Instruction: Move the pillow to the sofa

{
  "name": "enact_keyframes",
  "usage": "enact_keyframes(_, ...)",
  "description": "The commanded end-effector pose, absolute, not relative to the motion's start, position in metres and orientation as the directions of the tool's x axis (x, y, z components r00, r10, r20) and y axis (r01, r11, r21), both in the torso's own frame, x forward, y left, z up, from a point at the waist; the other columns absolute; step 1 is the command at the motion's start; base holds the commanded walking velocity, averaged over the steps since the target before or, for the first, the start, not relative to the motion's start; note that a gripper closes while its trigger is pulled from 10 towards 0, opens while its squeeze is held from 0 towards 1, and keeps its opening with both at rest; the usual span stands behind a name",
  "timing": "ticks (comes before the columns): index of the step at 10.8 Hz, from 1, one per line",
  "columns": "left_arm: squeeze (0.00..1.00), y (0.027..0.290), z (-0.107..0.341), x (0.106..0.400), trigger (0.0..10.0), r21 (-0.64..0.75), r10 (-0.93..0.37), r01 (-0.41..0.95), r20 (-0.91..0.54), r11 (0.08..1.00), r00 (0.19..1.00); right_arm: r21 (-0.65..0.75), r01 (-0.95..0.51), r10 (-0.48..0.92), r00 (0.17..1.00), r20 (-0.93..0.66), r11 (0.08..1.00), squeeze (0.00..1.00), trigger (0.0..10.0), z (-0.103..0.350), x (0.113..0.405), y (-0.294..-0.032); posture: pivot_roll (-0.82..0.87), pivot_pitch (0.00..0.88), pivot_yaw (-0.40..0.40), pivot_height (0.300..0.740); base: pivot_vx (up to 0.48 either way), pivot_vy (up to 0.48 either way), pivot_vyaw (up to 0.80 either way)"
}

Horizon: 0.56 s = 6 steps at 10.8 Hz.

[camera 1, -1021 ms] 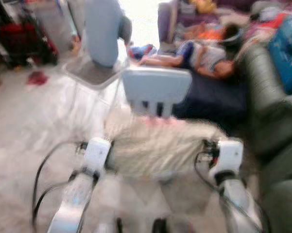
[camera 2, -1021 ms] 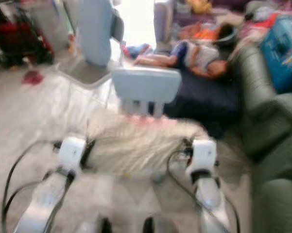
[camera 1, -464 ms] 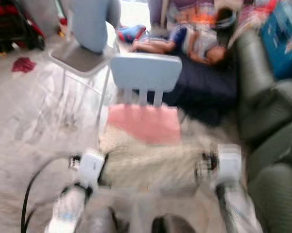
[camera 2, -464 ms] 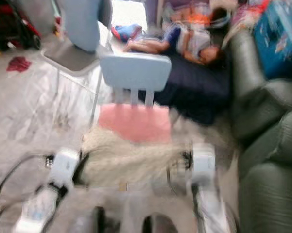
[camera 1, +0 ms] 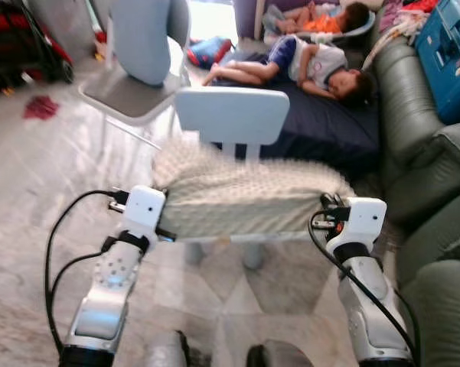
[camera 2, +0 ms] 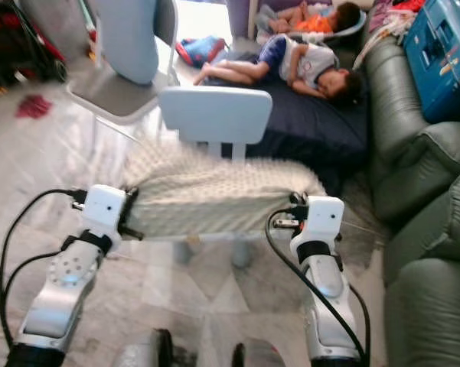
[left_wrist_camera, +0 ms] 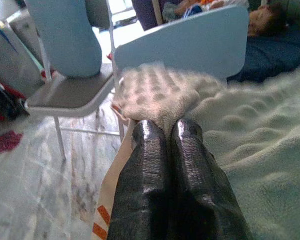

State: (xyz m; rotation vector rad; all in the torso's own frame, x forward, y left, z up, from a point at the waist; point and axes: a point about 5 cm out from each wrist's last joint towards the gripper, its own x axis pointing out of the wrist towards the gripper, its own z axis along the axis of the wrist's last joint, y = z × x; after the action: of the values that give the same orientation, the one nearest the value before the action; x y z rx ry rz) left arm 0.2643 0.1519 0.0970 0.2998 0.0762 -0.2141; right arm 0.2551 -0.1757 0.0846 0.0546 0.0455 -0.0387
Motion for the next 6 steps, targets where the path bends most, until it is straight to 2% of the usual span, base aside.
enact_keyframes(1,0.0,0.158,0.095,0.265,10.0,0.315,-0.181,0.203,-0.1,0.927,0.978,0.056,0.076,-0.074,0.997,-0.032,0.996,0.0,10.0,0.084,0.253,-0.179,0.02,0.0,0.029,0.74,0.0,0.0,0.0)
enact_keyframes(2,0.0,0.158,0.094,0.266,10.0,0.272,-0.176,0.201,-0.113,0.941,0.978,0.059,0.075,-0.072,0.996,-0.056,0.995,0.0,10.0,0.08,0.249,-0.176,0.01,0.0,0.032,0.74,0.0,0.0,-0.43)
enact_keyframes(4,0.0,0.153,0.09,0.26,10.0,0.268,-0.23,0.254,-0.119,0.929,0.966,0.031,0.048,-0.046,0.996,-0.073,0.998,0.0,10.0,0.073,0.24,-0.174,0.0,0.0,0.015,0.74,0.0,0.0,-0.8)
enact_keyframes(6,0.0,0.151,0.086,0.261,10.0,0.23,-0.211,0.234,-0.121,0.945,0.97,0.002,0.034,-0.034,0.996,-0.082,0.999,0.0,10.0,0.073,0.242,-0.179,-0.01,0.0,-0.023,0.74,0.0,0.0,-0.8)
